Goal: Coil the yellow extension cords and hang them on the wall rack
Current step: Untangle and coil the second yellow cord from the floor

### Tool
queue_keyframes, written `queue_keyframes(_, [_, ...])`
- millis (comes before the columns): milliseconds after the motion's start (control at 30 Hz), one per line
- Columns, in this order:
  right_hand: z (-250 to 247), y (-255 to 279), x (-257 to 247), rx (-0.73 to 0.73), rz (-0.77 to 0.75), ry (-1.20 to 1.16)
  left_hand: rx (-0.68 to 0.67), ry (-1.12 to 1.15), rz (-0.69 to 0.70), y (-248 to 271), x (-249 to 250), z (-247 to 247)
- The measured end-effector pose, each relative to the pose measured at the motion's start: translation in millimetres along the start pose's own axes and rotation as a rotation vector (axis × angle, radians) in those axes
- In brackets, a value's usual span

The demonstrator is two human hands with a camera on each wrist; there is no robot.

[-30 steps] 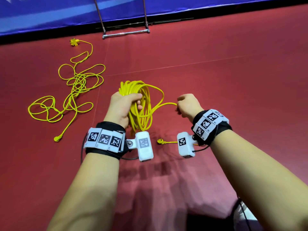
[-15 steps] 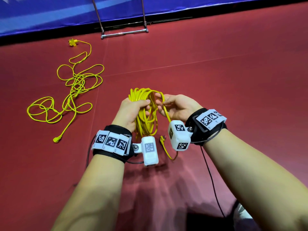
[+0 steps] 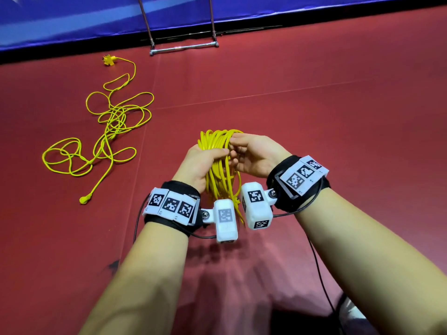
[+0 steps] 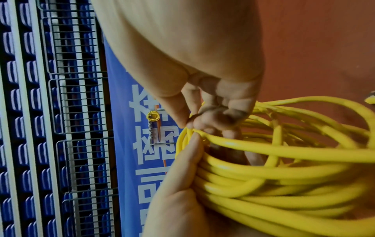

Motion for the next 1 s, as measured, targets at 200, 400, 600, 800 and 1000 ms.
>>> queue_keyframes(200, [-5, 0, -15, 0.016, -0.078, 0.086, -0.036, -0.056, -0.008, -3, -1, 0])
queue_keyframes(400, [5, 10, -18, -0.089, -0.164, 0.234, 0.024, 0.005, -0.011, -5, 3, -9])
queue_keyframes(600, [12, 11, -13, -0.162, -0.306, 0.953, 0.175, 0.161, 0.023, -11, 12, -29])
queue_keyframes(800, [27, 9, 7, -0.205, -0.419, 1.093, 0.222, 0.247, 0.053, -12, 18, -37])
queue_keyframes(1000, [28, 7, 0, -0.19, -0.483, 1.11, 0.152, 0.288, -0.013, -15, 16, -38])
Point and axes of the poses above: each hand's wrist, its own y-axis away from the middle knuckle, its own z-axis out of the palm, x = y × z, the point moved 6 cm from there along -y, towards the middle knuckle, and after that the axes turned 9 degrees about y, right-handed, at the moved point
